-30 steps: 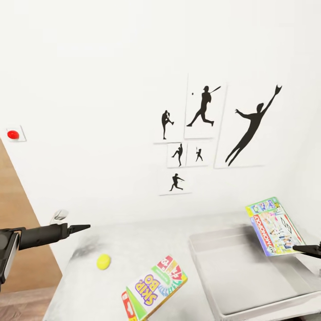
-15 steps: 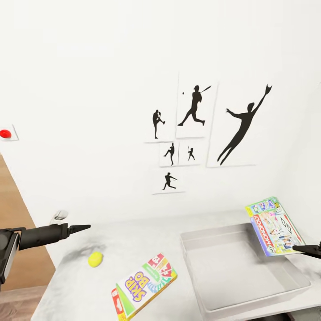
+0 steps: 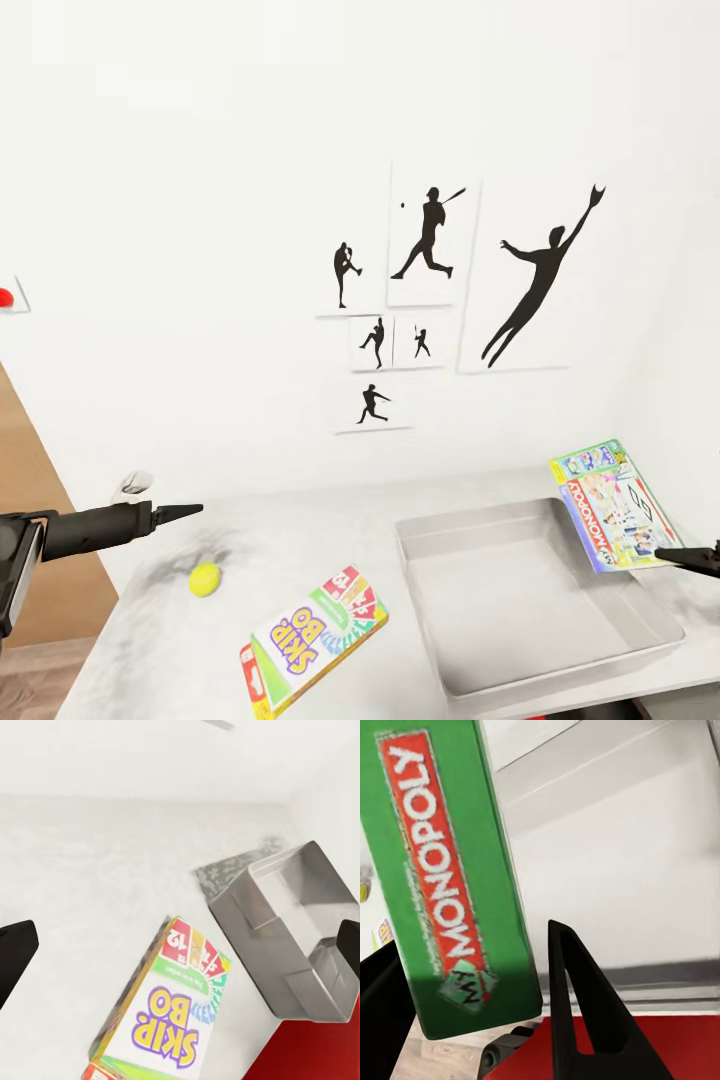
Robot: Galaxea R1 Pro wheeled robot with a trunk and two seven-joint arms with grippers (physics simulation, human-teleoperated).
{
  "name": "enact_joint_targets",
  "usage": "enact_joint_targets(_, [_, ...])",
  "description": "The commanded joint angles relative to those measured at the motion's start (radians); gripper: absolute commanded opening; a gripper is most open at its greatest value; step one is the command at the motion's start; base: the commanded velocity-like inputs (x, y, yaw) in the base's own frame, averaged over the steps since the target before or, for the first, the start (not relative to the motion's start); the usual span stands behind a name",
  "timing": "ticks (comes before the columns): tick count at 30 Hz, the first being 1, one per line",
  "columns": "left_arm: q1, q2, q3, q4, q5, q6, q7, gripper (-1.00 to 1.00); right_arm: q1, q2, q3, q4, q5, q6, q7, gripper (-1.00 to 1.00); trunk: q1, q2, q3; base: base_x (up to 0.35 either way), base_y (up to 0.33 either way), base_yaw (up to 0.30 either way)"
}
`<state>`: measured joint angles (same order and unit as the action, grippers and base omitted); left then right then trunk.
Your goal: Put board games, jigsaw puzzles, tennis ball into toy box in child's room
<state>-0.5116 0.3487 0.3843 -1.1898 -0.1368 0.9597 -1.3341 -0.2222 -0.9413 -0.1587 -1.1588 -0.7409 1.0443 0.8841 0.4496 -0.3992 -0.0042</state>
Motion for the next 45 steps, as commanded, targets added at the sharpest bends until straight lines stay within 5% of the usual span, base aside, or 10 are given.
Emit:
enact_joint_targets(1, [-0.001,0.000,0.002,-0.001,-0.010,0.010,-0.010,1.00,0.000,-0.001,-0.002,-0.007,0.003,0.003,0.007,-1.00,0.000,-0.001,0.000,0.000,0.000,0.000])
enact_joint_targets(9, [-0.001,-0.001,0.002,-0.001,-0.010,0.010,-0.010,1.00,-0.002,0.002,0.002,-0.092,-0.060,0.003,-0.001,-1.00,0.000,-0.001,0.000,0.000,0.000,0.000])
enact_joint_targets(19, [-0.001,-0.003,0.002,-0.001,-0.010,0.010,-0.008,1.00,-0.008,-0.010,0.009,-0.054,-0.065,0.003,-0.029,-1.00,0.000,-0.001,0.000,0.000,0.000,0.000])
enact_joint_targets(25, [-0.001,-0.005,0.002,-0.001,-0.010,0.010,-0.008,1.00,-0.015,-0.009,0.094,-0.082,-0.063,0.003,-0.031,-1.00,0.000,-0.001,0.000,0.000,0.000,0.000])
enact_joint_targets(33, [-0.001,-0.008,0.002,-0.001,-0.011,0.010,-0.008,1.00,-0.017,0.006,0.114,-0.128,-0.066,0.003,-0.048,-1.00,0.000,-0.001,0.000,0.000,0.000,0.000])
enact_joint_targets(36, [-0.001,-0.008,0.002,-0.001,-0.011,0.010,-0.008,1.00,-0.019,0.027,0.114,-0.132,-0.067,0.003,-0.087,-1.00,0.000,-0.001,0.000,0.000,0.000,0.000])
enact_joint_targets(39, [-0.001,-0.008,0.002,-0.001,-0.011,0.010,-0.009,1.00,-0.056,0.079,0.114,-0.134,-0.067,0.003,-0.153,-1.00,0.000,-0.001,0.000,0.000,0.000,0.000])
enact_joint_targets(41, [-0.001,-0.008,0.002,-0.002,-0.011,0.010,-0.009,1.00,-0.110,0.142,0.115,-0.125,-0.066,0.003,-0.204,-1.00,0.000,-0.001,0.000,0.000,0.000,0.000])
enact_joint_targets(45, [-0.001,-0.008,0.002,-0.001,-0.011,0.010,-0.010,1.00,-0.204,0.217,0.141,-0.096,-0.066,0.003,-0.269,-1.00,0.000,-0.001,0.000,0.000,0.000,0.000])
